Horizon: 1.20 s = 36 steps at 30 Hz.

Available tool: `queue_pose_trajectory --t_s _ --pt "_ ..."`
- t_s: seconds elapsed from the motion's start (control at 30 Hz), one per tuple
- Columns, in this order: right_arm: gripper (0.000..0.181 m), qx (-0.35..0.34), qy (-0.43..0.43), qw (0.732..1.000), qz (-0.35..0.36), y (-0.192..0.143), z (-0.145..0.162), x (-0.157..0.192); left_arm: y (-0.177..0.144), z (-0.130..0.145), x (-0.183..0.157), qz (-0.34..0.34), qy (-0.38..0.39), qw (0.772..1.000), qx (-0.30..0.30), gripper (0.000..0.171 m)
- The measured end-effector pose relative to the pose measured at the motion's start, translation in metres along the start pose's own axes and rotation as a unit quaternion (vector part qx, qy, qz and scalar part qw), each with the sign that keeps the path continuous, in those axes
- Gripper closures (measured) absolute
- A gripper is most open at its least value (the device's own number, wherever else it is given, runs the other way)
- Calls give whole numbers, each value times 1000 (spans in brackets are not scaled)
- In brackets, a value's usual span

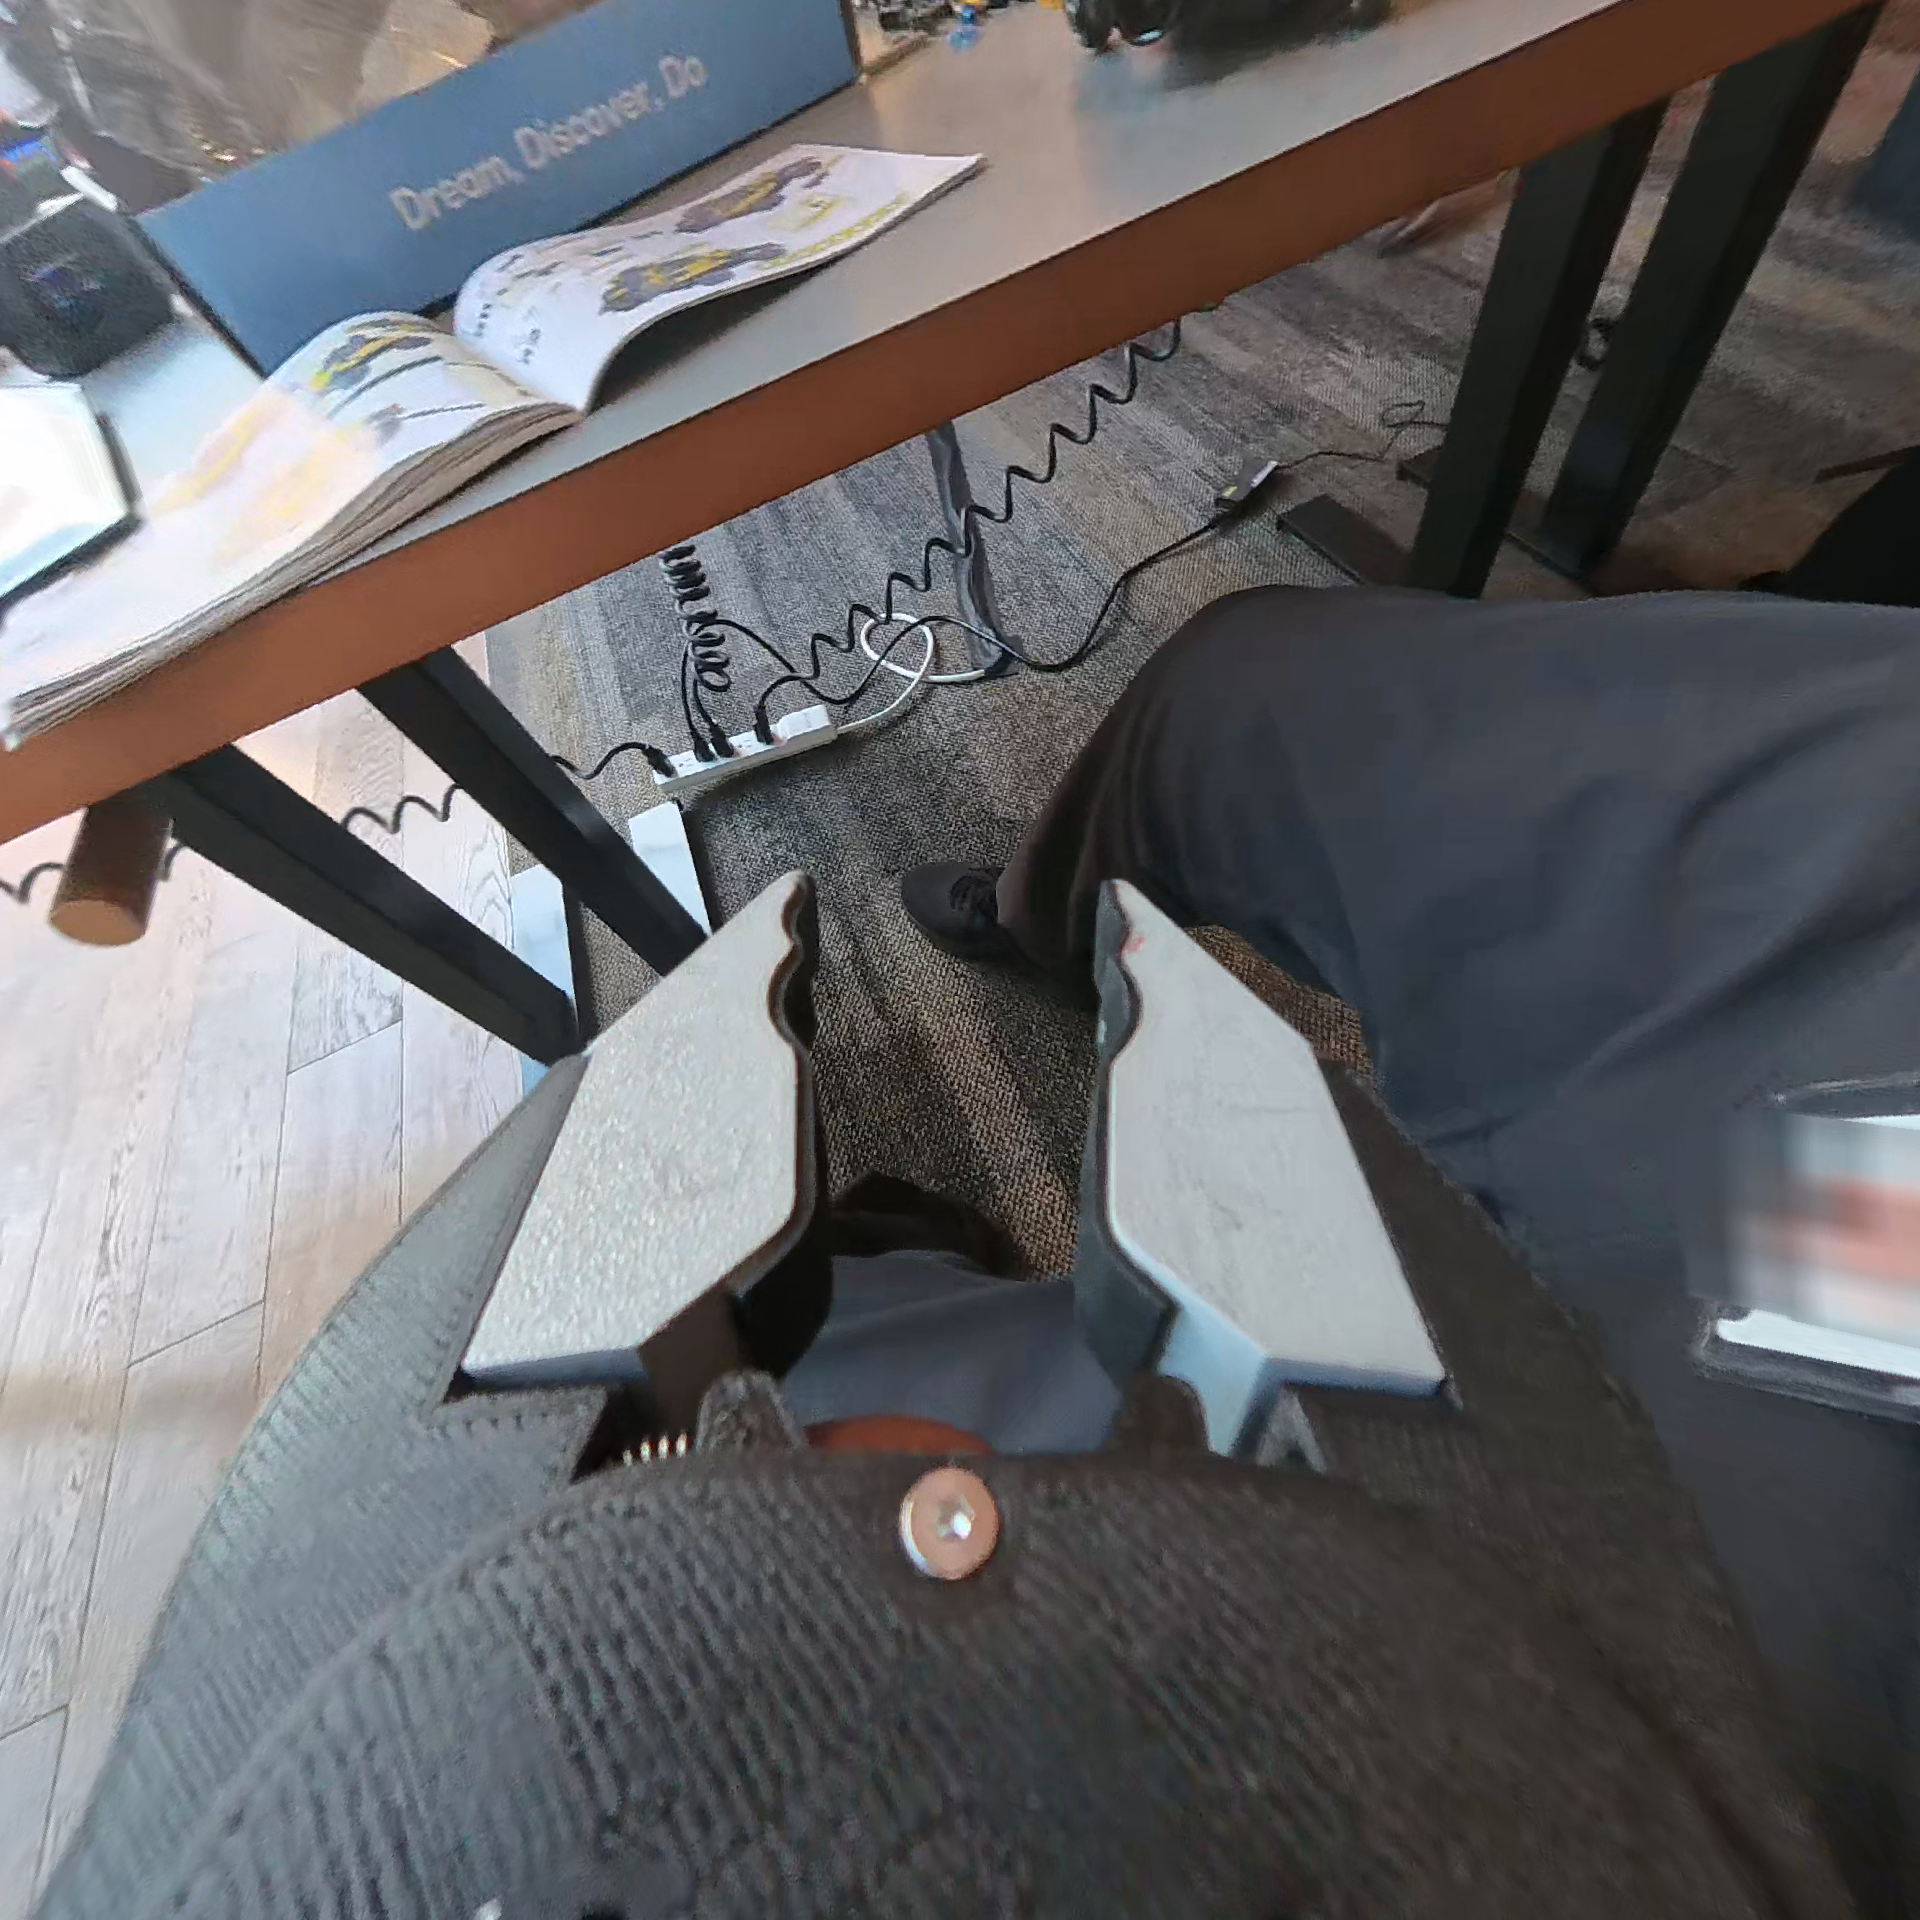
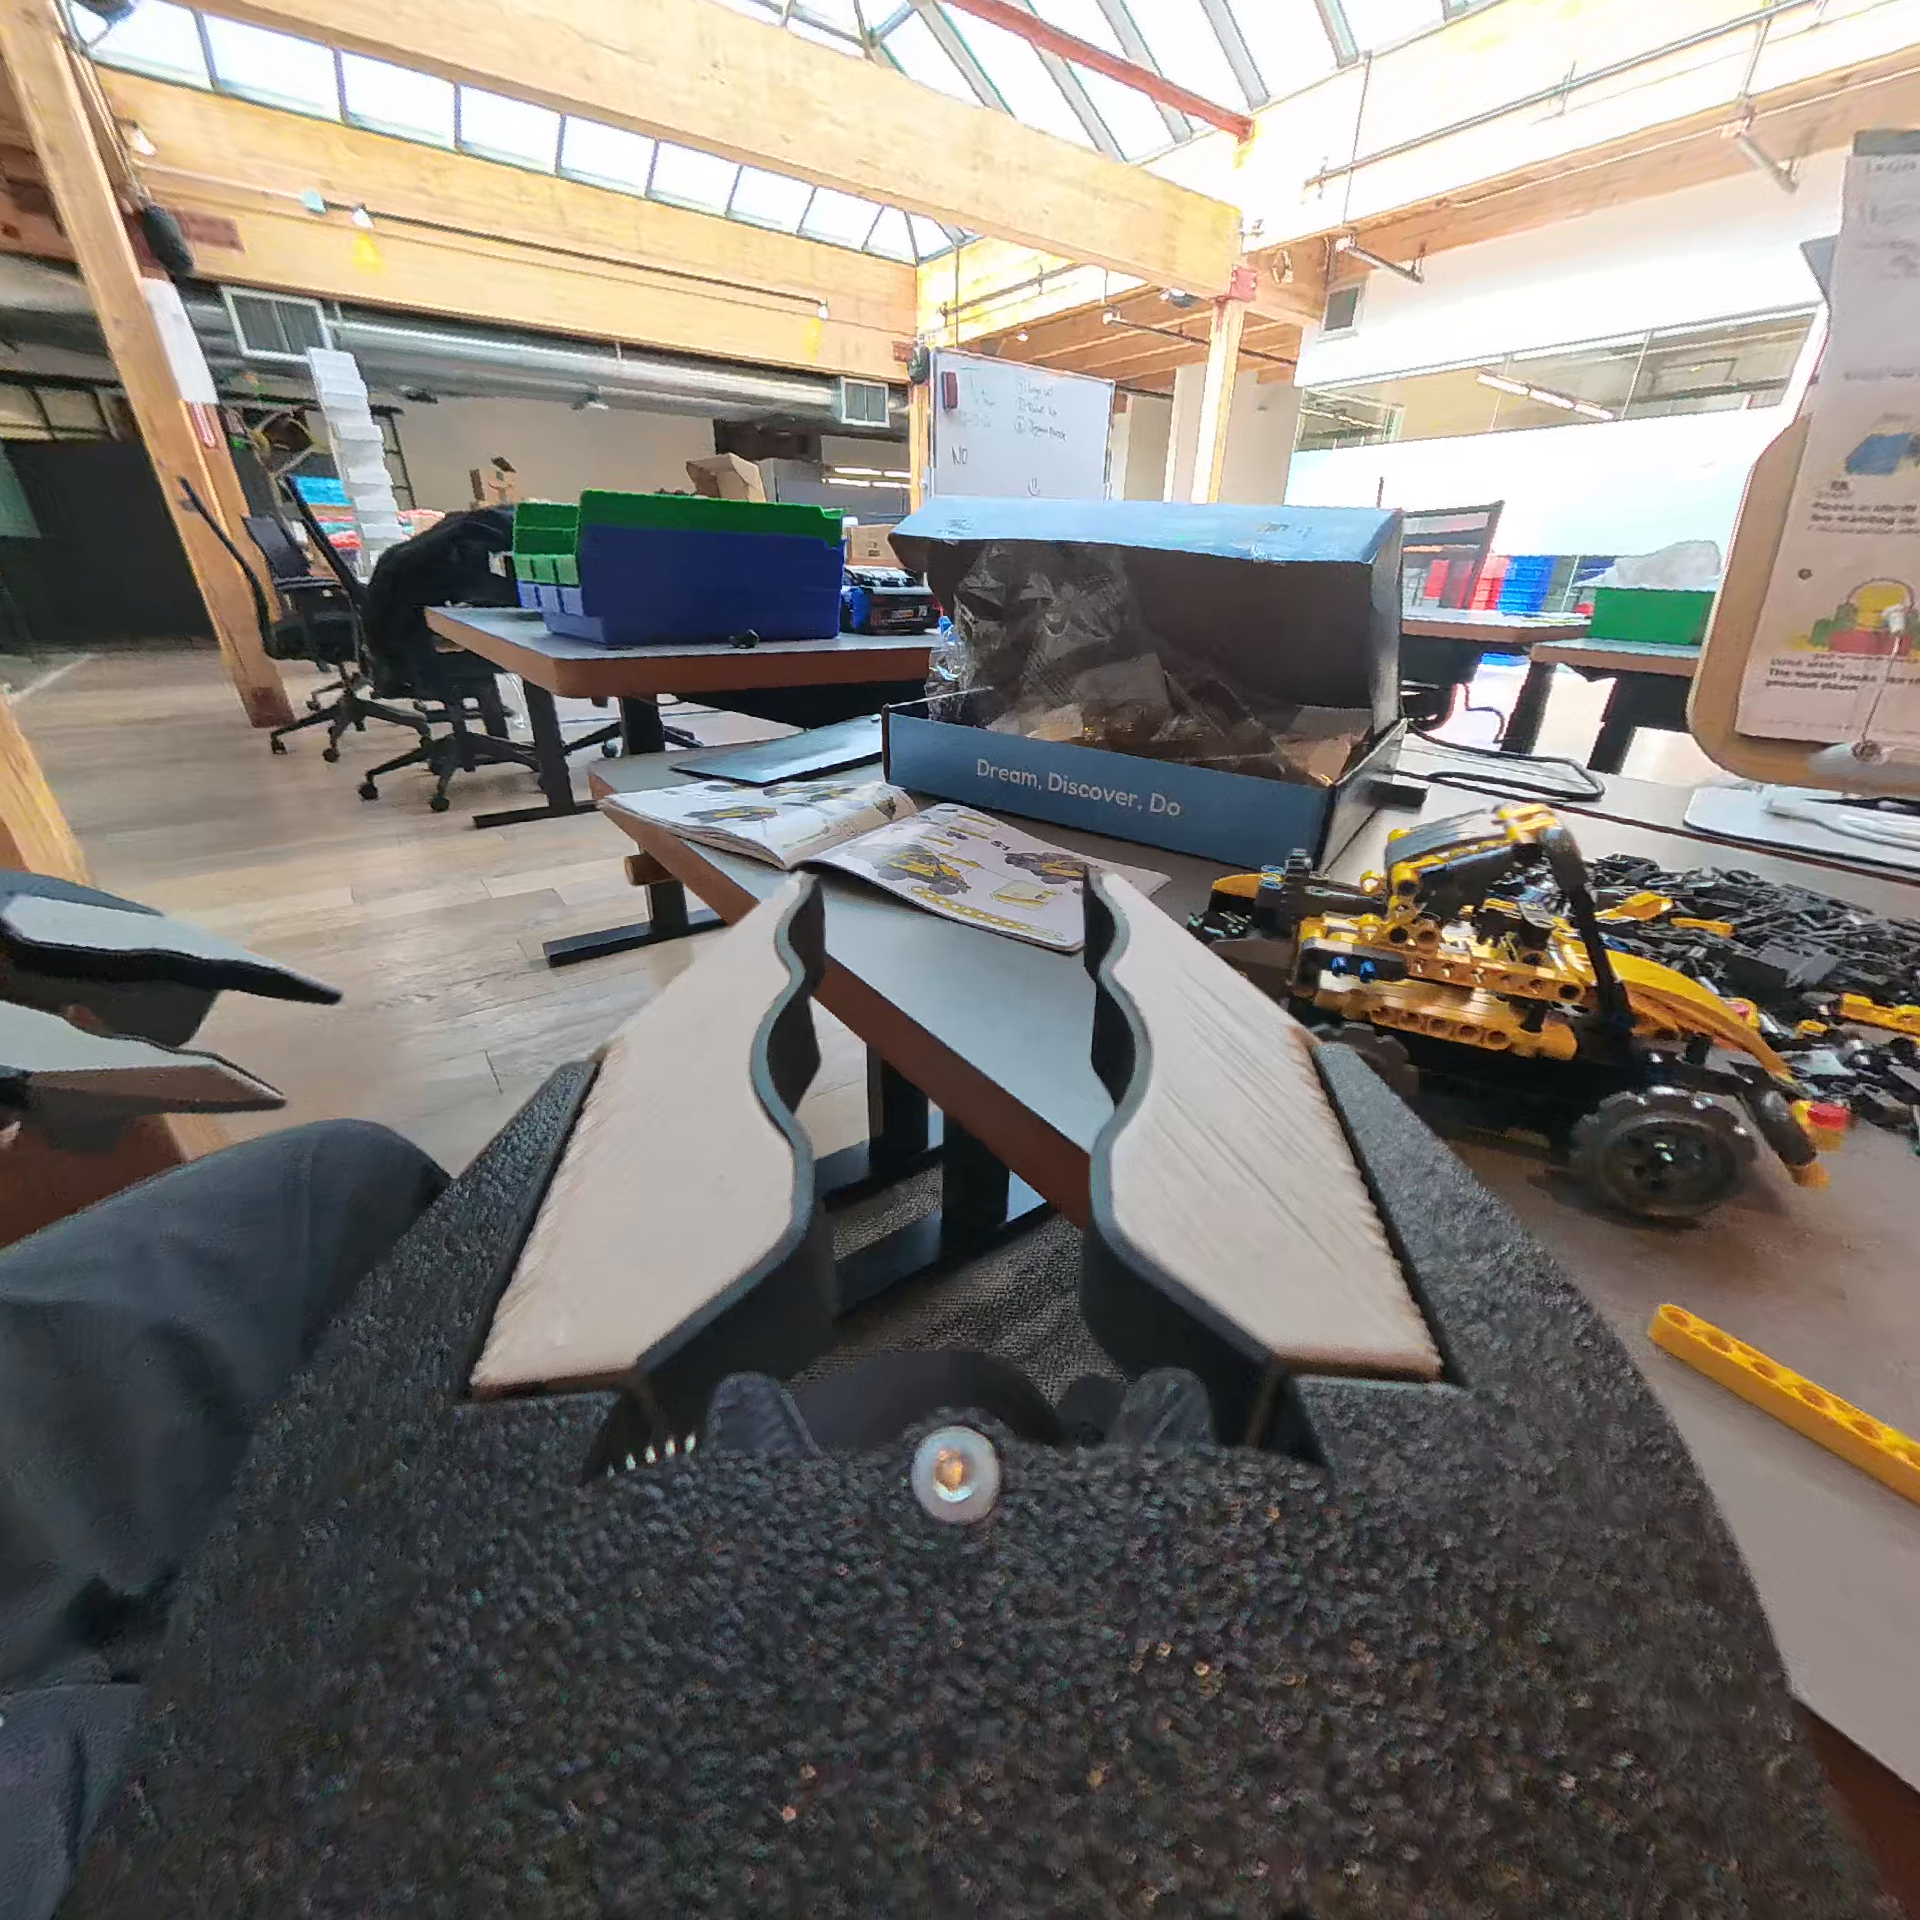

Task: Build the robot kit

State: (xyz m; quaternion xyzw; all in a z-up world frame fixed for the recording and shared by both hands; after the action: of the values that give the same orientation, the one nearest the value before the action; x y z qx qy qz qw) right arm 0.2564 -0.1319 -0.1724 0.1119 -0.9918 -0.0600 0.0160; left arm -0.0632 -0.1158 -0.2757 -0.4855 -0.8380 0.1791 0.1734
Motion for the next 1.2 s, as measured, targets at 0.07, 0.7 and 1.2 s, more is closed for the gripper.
queue_pose_trajectory --t_s 0.07,0.7,1.2 --pt "132 -2 -5 1000 0 3 -2 4 -8 0 4 -4 -9 1000 -6 120" --pt "133 26 -89 994 -50 8 17 47 -12 1 18 4 -51 998 -23 120" --pt "144 141 -174 955 -196 8 83 138 3 9 20 0 -33 999 1 119"
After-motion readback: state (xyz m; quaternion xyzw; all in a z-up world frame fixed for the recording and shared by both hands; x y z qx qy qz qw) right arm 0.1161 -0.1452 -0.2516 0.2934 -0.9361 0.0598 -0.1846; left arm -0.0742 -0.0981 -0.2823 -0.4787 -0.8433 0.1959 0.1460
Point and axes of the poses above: each gripper's, where its closed fingertips meet, y out along the fingers, z out of its underside, x = y × z across the jaws, the point moved 4 cm from there along -y, back along the fingers, and after that the axes turned 13 degrees about z, right-handed, at the moved point
